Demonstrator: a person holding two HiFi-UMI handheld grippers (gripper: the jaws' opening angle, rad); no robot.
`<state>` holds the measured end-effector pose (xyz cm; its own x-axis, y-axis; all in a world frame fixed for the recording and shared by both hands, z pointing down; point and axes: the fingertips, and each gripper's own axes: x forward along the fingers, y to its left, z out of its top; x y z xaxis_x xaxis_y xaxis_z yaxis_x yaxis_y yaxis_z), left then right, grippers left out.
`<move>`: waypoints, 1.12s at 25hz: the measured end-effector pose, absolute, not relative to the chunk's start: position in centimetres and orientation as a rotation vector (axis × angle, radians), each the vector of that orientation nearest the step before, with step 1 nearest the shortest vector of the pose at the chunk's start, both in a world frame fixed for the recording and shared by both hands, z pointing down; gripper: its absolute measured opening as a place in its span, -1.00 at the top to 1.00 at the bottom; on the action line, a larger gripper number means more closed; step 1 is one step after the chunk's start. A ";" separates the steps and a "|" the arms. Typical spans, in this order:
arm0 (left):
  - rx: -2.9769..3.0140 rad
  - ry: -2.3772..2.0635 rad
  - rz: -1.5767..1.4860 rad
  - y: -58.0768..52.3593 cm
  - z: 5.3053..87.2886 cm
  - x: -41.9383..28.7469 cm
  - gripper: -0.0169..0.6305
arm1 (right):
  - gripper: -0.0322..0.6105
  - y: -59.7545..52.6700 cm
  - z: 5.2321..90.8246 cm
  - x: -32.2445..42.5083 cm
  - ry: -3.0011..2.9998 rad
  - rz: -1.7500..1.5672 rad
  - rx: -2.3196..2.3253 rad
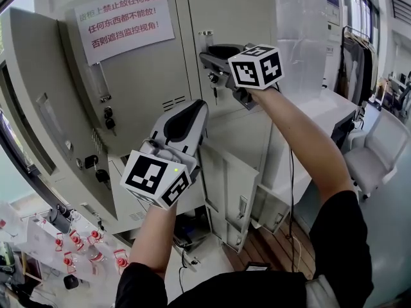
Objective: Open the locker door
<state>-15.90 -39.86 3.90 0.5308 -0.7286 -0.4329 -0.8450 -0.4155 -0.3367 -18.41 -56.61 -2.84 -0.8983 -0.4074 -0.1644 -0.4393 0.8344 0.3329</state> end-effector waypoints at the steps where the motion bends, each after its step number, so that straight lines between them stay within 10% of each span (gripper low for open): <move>1: -2.252 1.276 0.294 -39.9 4.0 -16.0 0.89 | 0.46 -56.8 -2.8 -18.5 2.927 0.558 -0.680; 28: -2.234 1.287 0.261 -39.7 5.0 -15.3 0.89 | 0.73 -56.4 -2.8 -17.8 2.954 0.254 -0.468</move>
